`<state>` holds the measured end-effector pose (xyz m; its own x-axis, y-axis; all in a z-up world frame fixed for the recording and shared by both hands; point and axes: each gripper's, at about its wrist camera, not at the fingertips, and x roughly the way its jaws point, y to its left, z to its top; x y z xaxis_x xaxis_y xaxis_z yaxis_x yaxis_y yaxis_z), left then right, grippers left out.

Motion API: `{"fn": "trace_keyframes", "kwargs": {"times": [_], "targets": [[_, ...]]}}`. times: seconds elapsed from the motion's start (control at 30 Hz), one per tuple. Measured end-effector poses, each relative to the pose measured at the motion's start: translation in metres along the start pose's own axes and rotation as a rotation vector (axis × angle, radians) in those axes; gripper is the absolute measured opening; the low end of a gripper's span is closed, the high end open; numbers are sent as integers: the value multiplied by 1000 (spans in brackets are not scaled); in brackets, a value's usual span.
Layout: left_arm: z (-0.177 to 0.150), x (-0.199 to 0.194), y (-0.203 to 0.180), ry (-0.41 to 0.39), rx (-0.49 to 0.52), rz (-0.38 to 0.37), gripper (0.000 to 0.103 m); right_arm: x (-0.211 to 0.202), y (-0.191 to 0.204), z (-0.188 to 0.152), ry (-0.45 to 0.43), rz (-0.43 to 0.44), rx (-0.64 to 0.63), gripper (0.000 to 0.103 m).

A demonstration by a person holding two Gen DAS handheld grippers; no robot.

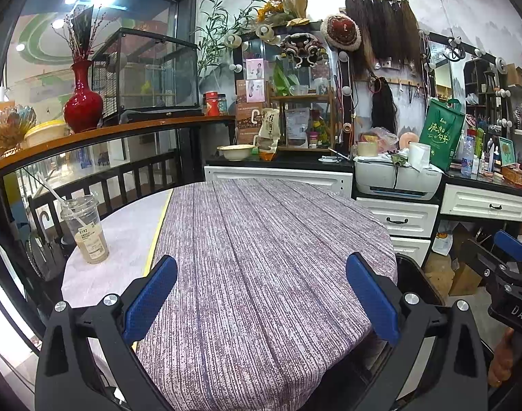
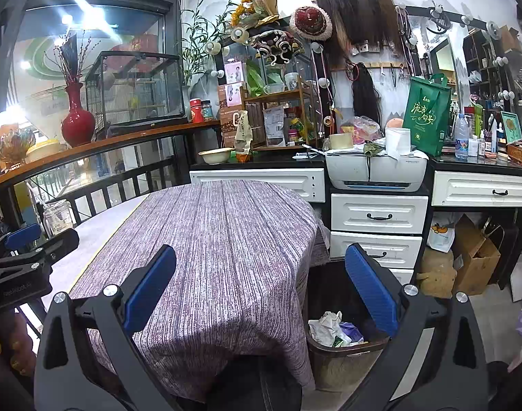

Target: Collect trash

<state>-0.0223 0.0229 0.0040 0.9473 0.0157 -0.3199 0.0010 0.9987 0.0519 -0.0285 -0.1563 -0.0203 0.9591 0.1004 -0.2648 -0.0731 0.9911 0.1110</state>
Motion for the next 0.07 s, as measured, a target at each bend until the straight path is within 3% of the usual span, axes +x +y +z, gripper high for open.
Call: {"fn": "trace_keyframes", "kwargs": {"times": [0.07], "targets": [[0,0,1,4,-4,3,98,0,0,0,1,0,0,97]]}}
